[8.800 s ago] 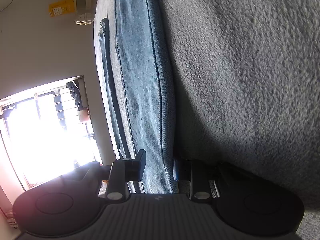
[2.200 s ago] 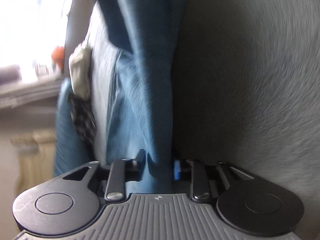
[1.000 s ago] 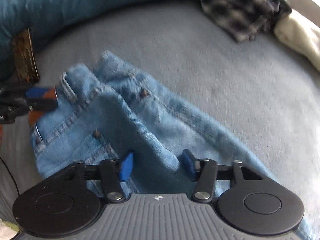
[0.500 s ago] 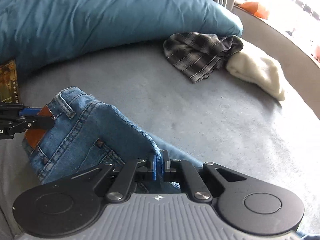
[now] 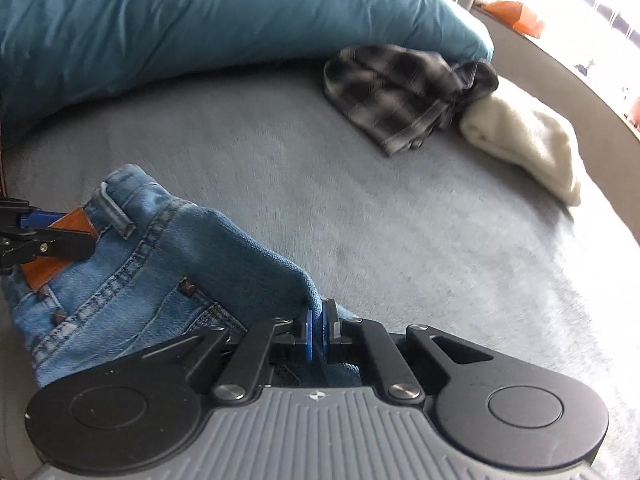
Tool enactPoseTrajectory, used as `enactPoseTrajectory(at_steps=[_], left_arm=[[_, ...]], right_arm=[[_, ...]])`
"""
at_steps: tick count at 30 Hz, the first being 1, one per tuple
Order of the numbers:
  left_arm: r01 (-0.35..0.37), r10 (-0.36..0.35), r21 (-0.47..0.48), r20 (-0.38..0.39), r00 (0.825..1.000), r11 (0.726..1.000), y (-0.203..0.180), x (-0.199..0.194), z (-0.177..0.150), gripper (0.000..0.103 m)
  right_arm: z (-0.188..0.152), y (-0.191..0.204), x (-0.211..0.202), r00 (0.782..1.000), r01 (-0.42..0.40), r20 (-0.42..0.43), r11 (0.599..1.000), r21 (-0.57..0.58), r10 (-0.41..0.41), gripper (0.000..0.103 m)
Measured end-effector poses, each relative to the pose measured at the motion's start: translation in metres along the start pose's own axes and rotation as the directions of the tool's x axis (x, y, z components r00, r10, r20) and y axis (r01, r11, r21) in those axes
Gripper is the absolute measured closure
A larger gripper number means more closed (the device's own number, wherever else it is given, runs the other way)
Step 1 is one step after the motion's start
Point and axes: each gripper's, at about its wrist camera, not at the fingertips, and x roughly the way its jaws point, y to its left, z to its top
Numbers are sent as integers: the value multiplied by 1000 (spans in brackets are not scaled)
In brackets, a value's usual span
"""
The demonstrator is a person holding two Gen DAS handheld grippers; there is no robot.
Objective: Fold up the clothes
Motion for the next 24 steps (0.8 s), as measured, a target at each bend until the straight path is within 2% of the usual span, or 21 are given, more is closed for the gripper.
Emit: enactPoseTrajectory(at_steps=[2,4,7,10,13,15,19,24], left_arm=[[-12,12,14,-3,1000,1000,0,-1,0,72],[-31,31,8,11,999,999,0,-6,4,61],[-44,45,-4,115,992,999,-5,-25,8,60],[2,-8,36,176,984,999,-20,-34,12,56],[82,-88,55,129,988,995,-37,-21,16,56],[105,-110,58,88,990,993,-48,-6,16,56],[79,-79,16,49,996,997,-55,26,11,57],[2,-2,-10,36,999,1000,-44,55,-7,59]], right_arm=[[-2,0,7,1000,-4,-7,1000,14,4,99],[-4,0,10,1000,-7,-9,1000,23,7,98],[-6,-2,10,1000,-11,-7,999,31,12,98],[-7,-4,9,1000,-19,-4,999,46,19,98],[-8,-3,10,1000,-22,-5,998,55,22,98],[-9,-4,11,1000,-25,-5,998,66,25,98],[-10,-5,11,999,-32,-3,996,89,32,98],[-10,-8,15,999,-41,-6,993,107,42,98]])
